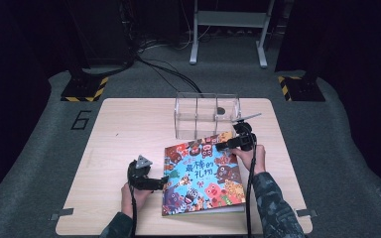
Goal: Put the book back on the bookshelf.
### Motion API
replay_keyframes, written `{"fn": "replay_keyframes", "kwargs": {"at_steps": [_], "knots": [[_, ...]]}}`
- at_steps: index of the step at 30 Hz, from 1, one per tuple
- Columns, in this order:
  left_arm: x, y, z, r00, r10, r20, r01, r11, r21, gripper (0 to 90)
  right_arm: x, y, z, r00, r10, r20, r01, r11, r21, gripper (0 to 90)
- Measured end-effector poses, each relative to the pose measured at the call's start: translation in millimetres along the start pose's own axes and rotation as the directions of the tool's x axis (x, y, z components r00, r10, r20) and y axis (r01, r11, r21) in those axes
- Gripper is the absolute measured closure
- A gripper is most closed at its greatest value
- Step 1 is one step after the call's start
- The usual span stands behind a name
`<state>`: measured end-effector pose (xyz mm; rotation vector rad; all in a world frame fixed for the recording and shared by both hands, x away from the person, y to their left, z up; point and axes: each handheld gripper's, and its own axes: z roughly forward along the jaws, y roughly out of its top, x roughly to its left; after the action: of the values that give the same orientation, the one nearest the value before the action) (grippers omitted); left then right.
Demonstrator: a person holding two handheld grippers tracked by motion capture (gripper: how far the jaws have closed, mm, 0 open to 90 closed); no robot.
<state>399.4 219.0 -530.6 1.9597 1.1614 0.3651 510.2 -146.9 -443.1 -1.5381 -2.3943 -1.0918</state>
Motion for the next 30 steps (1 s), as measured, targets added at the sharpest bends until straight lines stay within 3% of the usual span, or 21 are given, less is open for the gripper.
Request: {"fn": "replay_keyframes", "kwargs": {"at_steps": [3,7,10,14,17,24,25,30], "knots": [[0.4,0.3,0.1,1.0000,0.008,0.005,-0.008,1.0000,0.002,3.6,1.4,6.9,0.4,0.9994,-0.030,0.017,0.030,1.000,0.003,44.2],[0.8,0.3,0.1,0.9999,0.010,0.009,-0.010,1.0000,0.001,4.0,1.4,13.4,1.5,0.9993,-0.034,0.012,0.034,0.999,0.011,43.0],[1.2,0.3,-0.1,0.9999,0.007,0.015,-0.007,1.0000,0.002,4.0,2.2,15.8,1.4,0.9993,-0.038,0.003,0.038,0.999,0.006,48.6],[1.8,0.4,-0.9,0.9996,0.019,0.020,-0.019,0.9998,0.010,4.0,2.6,8.2,-2.2,0.9998,0.000,-0.019,0.000,1.000,-0.019,52.7],[1.0,0.5,-1.1,0.9997,0.008,0.025,-0.008,0.9999,0.013,3.9,1.6,3.5,-4.1,0.9998,-0.004,-0.019,0.003,0.999,-0.032,53.0],[-2.0,0.9,0.4,0.9990,0.045,0.008,-0.045,0.9986,0.026,2.7,-2.3,-16.3,-12.9,0.9996,0.026,-0.013,-0.027,0.997,-0.066,53.1],[-1.9,1.3,0.2,0.9984,0.057,0.005,-0.057,0.9978,0.034,2.8,-2.1,-19.9,-14.4,0.9986,0.051,-0.015,-0.052,0.997,-0.065,53.1],[-4.2,1.1,1.8,0.9984,0.057,0.001,-0.057,0.9980,0.026,3.0,-5.0,-22.9,-14.8,0.9987,0.047,-0.020,-0.048,0.996,-0.080,52.7]]}}
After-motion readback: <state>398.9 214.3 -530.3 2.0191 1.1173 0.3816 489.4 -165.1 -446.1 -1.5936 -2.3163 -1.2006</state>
